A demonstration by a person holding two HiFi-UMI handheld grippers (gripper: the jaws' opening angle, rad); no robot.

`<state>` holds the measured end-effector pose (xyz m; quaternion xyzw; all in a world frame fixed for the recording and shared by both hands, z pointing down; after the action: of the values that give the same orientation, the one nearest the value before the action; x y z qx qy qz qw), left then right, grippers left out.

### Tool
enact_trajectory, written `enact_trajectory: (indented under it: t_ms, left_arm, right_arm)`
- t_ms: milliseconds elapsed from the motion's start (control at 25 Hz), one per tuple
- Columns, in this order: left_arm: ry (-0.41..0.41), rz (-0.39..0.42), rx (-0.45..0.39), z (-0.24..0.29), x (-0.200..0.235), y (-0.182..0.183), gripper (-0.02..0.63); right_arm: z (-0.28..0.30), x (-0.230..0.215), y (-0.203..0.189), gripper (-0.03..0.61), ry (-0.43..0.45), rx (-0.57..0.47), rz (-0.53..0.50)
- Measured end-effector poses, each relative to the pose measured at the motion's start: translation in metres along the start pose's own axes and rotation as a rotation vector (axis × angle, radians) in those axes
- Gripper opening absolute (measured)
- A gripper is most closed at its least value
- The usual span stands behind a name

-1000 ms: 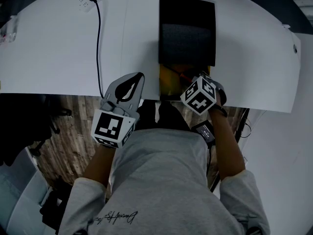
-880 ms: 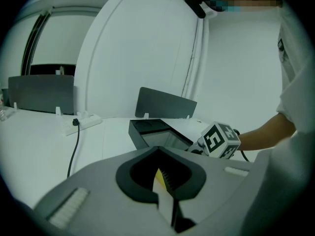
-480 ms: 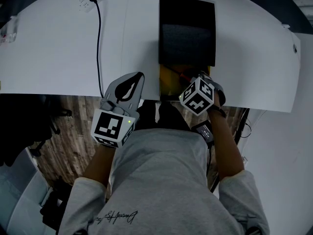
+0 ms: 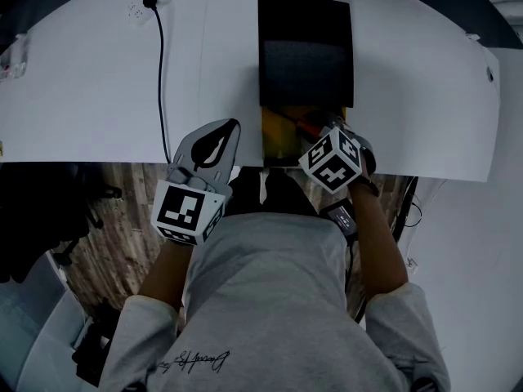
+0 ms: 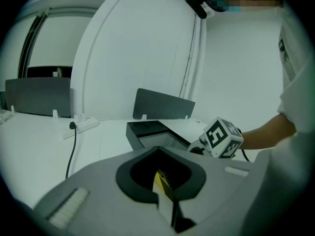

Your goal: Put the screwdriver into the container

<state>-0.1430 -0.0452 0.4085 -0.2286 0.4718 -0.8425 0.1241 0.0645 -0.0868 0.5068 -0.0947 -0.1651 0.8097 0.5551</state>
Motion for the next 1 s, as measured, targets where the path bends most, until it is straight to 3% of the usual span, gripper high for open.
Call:
enact_trajectory:
  t_ms: [400,760,1000]
  left_arm:
    - [-0.025,0.032,0.0,0.004,-0.011,0.008,0.001]
    - [-0.046,0.055,-0.009,0.004,-0.029,0.014,0.001]
    - [-0.059,0.082,-0.014,0.001,-0.04,0.019,0.0]
  right_arm:
    - [-0.022,-0.001,-0.004,0.115,-0.01,-0.082,0.072]
    - [-0.058,0.002,-0.013,0.014,-0.053,-0.183,0.117]
    - [-0.086,0.015,-0.008,0.014,-0.026,-0.288,0.143]
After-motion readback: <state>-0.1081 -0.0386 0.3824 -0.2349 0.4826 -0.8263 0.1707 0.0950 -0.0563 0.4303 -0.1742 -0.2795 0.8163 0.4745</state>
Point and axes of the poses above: the fingertips, and each gripper's own axes: z forward along the fingers, x to its left, y out of its top, the point moved 9 cm from there along -z, backward along the fingers, and after that the axes turned 4 degrees about -z, right-handed, at the moved point
